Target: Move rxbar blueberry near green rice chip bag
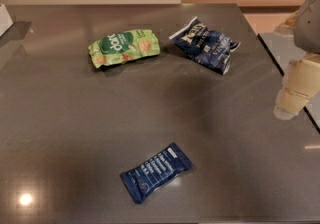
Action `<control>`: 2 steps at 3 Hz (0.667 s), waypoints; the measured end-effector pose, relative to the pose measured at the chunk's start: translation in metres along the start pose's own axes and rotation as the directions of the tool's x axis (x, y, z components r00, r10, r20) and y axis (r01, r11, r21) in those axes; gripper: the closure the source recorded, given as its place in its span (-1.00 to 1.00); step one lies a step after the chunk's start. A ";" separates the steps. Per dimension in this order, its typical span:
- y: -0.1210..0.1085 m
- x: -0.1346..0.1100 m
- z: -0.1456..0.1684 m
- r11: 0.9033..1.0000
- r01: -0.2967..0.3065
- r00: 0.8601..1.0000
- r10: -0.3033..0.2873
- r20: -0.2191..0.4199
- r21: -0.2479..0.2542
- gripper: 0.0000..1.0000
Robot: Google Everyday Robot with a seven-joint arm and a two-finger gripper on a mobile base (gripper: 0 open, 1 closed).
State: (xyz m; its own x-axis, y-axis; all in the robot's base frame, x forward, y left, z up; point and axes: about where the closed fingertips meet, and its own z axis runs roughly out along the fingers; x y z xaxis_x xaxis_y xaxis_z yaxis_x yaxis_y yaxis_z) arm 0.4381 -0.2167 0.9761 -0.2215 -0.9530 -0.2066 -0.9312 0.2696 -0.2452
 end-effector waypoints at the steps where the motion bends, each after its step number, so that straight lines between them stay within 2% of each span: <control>1: 0.000 0.000 0.000 1.000 0.000 1.000 0.000 0.000 0.000 -1.00; 2: 0.000 0.000 0.000 1.000 0.000 1.000 0.000 0.000 0.000 -1.00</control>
Offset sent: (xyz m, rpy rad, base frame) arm -0.0016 0.0577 -0.0258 0.0358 0.1280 0.2022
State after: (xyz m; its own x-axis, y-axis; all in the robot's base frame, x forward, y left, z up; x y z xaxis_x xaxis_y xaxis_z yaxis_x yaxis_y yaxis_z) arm 0.4381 -0.2167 0.9761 -0.2215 -0.9530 -0.2066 -0.9312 0.2696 -0.2452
